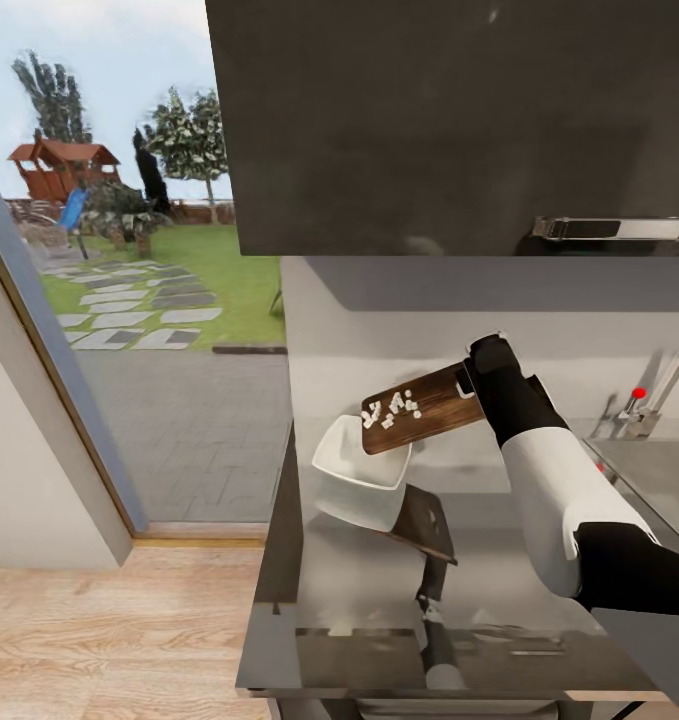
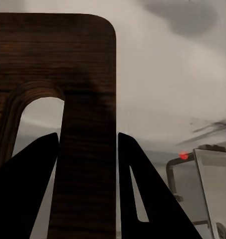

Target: In the kitchen, take the Vidalia onion out of the sink, dice it on the chopping board with the paring knife, put the diced onion into the bowl on the countertop, then place both the paring knife and the chopping board into the sink.

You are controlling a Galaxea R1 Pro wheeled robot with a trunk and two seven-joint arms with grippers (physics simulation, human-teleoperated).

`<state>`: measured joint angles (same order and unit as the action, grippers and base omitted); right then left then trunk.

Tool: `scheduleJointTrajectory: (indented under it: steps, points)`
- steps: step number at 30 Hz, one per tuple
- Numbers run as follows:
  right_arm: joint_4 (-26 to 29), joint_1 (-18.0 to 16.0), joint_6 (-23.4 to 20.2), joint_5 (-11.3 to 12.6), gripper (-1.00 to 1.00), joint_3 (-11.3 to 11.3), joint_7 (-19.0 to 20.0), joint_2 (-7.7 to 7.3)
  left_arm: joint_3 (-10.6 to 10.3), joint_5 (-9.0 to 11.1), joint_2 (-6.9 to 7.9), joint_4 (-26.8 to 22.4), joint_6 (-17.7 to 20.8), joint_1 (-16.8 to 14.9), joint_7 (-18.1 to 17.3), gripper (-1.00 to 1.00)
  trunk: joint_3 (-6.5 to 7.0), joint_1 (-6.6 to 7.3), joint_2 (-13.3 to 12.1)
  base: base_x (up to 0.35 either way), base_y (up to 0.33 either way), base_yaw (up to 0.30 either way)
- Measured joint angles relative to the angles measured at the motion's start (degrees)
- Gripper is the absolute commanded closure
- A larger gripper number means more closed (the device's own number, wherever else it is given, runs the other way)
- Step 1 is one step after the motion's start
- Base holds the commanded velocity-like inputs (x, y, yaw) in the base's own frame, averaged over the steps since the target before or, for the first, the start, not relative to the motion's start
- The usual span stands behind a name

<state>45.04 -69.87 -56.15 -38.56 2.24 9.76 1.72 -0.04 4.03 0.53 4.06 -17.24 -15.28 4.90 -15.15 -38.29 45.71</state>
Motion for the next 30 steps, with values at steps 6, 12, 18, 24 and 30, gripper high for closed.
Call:
scheduleJointTrajectory:
  steps: [6, 12, 18, 24, 30]
  points:
    - [0.0, -0.5, 0.0, -2.5, 1.00, -1.1, 0.0, 0.68, 0.0, 0.0, -0.08, 0.0, 0.0, 0.0, 0.0, -1.00, 0.01, 0.00, 0.0, 0.000, 0.000, 0.000]
    - [0.0, -1.2, 0.1, -8.2, 1.00, -1.9, 0.1, 2.89, 0.0, 0.0, -0.09, 0.0, 0.0, 0.0, 0.0, -1.00, 0.00, 0.00, 0.0, 0.000, 0.000, 0.000]
    - [0.0, -1.9, 0.1, -9.1, 1.00, -2.0, 0.2, 3.24, 0.0, 0.0, -0.16, 0.0, 0.0, 0.0, 0.0, -1.00, 0.00, 0.00, 0.0, 0.000, 0.000, 0.000]
    - [0.0, -2.1, 0.1, -10.3, 1.00, -2.1, 0.2, 3.36, 0.0, 0.0, -0.26, 0.0, 0.0, 0.0, 0.0, -1.00, 0.00, 0.00, 0.0, 0.000, 0.000, 0.000]
    - [0.0, -2.1, 0.1, -13.0, 1.00, -2.2, 0.1, 4.14, 0.0, 0.0, -0.26, 0.0, 0.0, 0.0, 0.0, -1.00, 0.00, 0.00, 0.0, 0.000, 0.000, 0.000]
